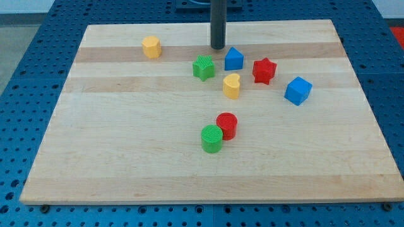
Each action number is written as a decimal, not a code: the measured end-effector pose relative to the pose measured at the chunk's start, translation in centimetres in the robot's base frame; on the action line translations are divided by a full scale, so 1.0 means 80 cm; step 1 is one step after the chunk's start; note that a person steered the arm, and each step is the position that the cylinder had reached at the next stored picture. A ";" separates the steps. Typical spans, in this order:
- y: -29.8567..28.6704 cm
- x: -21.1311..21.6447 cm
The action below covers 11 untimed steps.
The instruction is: Slightly move yellow hexagon towards the left of the board
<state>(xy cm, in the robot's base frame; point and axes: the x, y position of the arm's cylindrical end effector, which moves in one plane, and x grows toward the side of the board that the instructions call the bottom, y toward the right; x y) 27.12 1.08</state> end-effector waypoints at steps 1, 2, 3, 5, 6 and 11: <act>-0.028 -0.010; -0.047 -0.014; -0.063 -0.014; -0.096 -0.014; -0.099 -0.014; -0.206 -0.025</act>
